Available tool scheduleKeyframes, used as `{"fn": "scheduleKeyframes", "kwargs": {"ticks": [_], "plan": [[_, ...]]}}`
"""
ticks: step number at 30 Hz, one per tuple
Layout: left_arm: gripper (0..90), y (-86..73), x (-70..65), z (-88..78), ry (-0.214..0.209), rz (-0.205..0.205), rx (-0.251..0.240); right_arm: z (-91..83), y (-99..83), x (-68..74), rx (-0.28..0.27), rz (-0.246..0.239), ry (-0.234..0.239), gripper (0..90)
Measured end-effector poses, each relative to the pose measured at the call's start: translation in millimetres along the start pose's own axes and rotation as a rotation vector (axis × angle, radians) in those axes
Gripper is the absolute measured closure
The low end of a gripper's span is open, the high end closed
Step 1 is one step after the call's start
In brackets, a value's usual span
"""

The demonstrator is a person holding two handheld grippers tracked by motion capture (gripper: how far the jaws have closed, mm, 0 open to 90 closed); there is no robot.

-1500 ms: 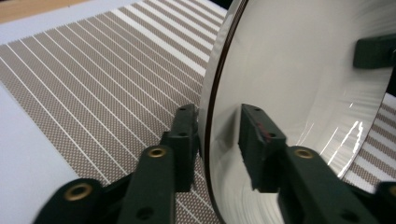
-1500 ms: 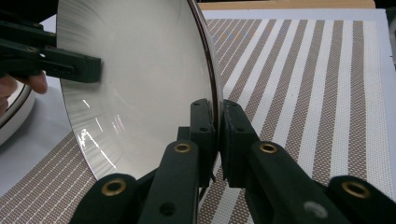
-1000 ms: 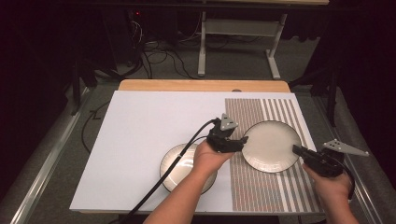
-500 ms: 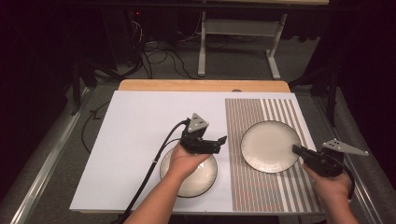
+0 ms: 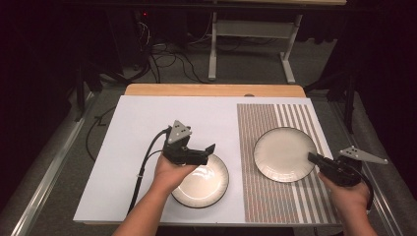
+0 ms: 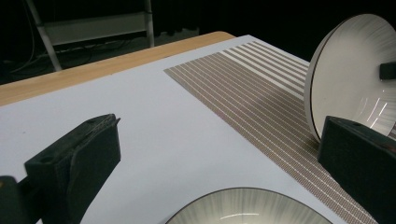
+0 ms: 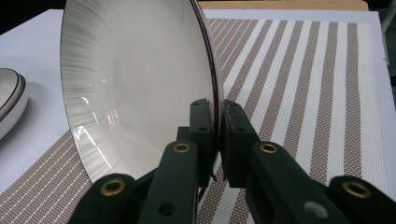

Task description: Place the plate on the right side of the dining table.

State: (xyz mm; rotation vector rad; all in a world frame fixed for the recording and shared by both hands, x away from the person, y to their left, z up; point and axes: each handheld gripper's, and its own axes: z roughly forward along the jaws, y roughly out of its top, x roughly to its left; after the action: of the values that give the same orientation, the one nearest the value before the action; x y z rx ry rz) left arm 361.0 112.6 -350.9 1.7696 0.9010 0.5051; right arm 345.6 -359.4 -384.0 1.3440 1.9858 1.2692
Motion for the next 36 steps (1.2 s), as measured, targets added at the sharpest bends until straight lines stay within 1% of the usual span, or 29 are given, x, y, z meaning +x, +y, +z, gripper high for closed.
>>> {"fn": "scheduleKeyframes", "kwargs": {"ticks": [2,6,7,12,13,16,22,23,25,26,28,30,31,33,36], "plan": [[0.0,-2.1,3.0,-6.0,0.004,0.001,-0.006,0.1,-0.4,-0.4,0.0,0.005,0.0,86.2],[0.0,-7.0,9.7,-19.0,0.026,0.002,-0.011,1.2,-0.1,-1.4,0.006,0.007,-0.002,85.9],[0.0,-8.4,12.0,-22.8,0.034,0.007,-0.011,1.4,0.1,-1.3,0.008,0.01,-0.003,85.9],[0.0,-17.3,25.4,-42.7,0.062,-0.001,-0.029,4.2,0.7,-2.9,0.015,0.015,-0.01,85.3],[0.0,-19.5,28.2,-46.9,0.075,-0.001,-0.032,4.7,0.7,-3.2,0.021,0.023,-0.013,85.1],[0.0,-26.9,36.8,-57.7,0.088,-0.016,-0.033,6.9,0.8,-5.2,0.027,0.03,-0.016,84.8],[0.0,-41.5,51.5,-77.6,0.124,-0.033,-0.033,12.3,3.0,-6.4,0.043,0.042,-0.029,83.9],[0.0,-43.6,53.5,-80.6,0.127,-0.041,-0.037,13.3,3.4,-7.0,0.046,0.04,-0.032,83.7],[0.0,-47.5,56.1,-88.1,0.126,-0.063,-0.057,15.2,3.9,-7.7,0.057,0.056,-0.036,83.4],[0.0,-49.2,56.9,-91.7,0.128,-0.062,-0.069,16.5,3.9,-8.4,0.06,0.059,-0.039,83.2],[0.0,-51.6,58.4,-96.7,0.14,-0.057,-0.083,19.0,4.1,-9.6,0.069,0.069,-0.045,82.7],[0.0,-53.0,61.9,-100.4,0.152,-0.054,-0.086,21.5,4.2,-10.9,0.08,0.082,-0.051,82.2],[0.0,-54.2,63.8,-101.9,0.155,-0.056,-0.087,22.6,4.2,-11.2,0.089,0.094,-0.055,81.9],[0.0,-58.8,66.4,-103.7,0.156,-0.067,-0.093,24.8,4.0,-12.6,0.098,0.103,-0.063,81.5],[0.0,-62.9,68.4,-104.1,0.158,-0.059,-0.071,26.9,3.7,-14.4,0.102,0.117,-0.066,81.5]]}}
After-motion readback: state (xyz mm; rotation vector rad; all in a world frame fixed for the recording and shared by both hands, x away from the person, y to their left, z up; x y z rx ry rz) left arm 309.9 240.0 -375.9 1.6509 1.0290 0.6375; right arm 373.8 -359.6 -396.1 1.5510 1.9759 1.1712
